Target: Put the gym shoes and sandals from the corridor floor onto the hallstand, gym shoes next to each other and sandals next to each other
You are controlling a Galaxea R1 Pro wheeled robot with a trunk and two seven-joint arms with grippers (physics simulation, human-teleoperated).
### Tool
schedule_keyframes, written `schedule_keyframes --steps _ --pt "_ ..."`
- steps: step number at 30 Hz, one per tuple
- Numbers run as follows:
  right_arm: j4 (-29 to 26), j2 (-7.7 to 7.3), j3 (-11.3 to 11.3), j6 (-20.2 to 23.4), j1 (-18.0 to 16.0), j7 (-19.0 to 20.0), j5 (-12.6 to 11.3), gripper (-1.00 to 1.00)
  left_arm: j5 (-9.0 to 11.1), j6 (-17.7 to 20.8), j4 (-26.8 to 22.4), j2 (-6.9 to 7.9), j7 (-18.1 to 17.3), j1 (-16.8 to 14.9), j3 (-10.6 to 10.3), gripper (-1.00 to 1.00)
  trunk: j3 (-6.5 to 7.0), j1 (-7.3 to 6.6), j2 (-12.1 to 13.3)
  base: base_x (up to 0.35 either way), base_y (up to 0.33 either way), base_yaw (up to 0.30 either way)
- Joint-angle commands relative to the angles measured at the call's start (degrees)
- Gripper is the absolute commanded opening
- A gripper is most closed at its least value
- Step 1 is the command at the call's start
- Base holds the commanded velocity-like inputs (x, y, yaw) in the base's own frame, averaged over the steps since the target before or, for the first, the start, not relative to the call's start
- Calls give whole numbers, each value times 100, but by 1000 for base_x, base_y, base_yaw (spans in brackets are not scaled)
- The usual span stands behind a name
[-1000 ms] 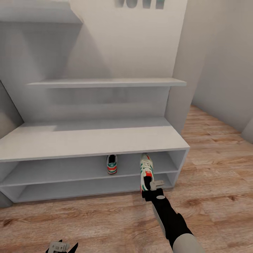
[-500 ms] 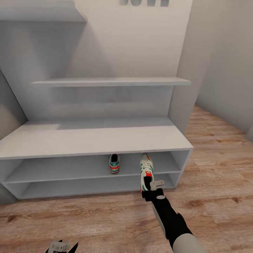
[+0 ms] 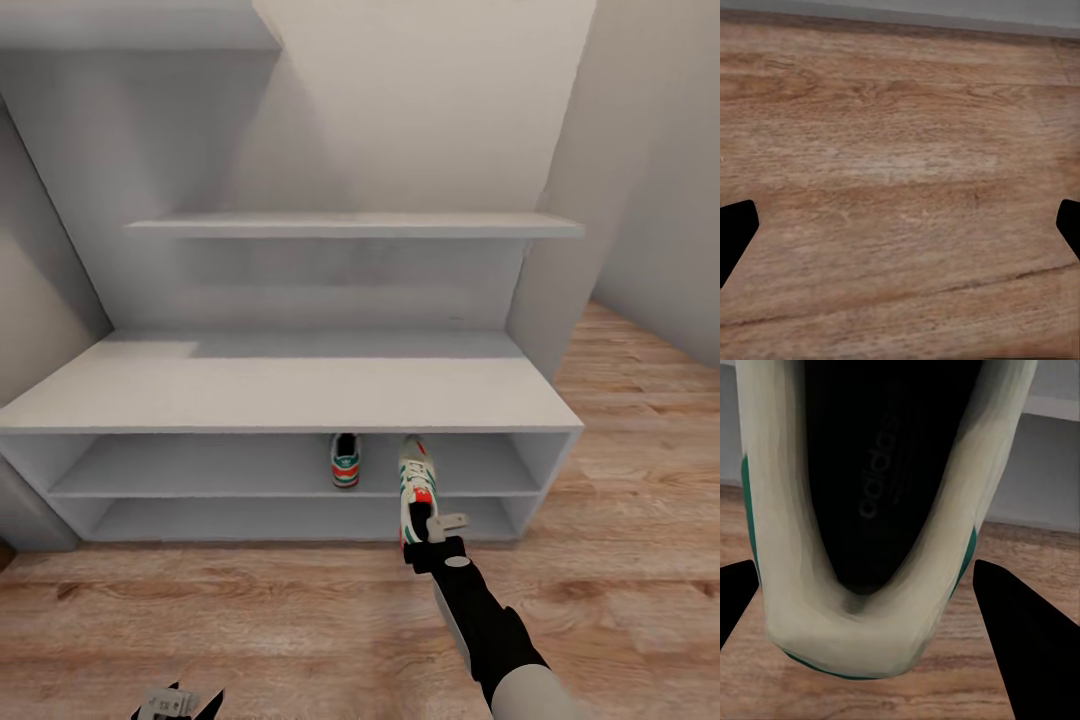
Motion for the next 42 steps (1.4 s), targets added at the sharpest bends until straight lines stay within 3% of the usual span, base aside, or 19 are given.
schedule_keyframes --steps 1,10,42 --pt "-11 0 8 41 -1 -15 38 -100 38 13 10 -1 -59 -4 25 100 -12 -1 -2 6 0 163" --pt "-15 0 -2 41 -1 -15 42 -100 41 1 10 -6 -59 -4 25 100 -71 -1 -2 200 0 139" --pt "-34 0 -23 24 -1 -15 29 -100 45 -6 11 -9 -39 -4 25 100 -77 -1 -2 137 7 3"
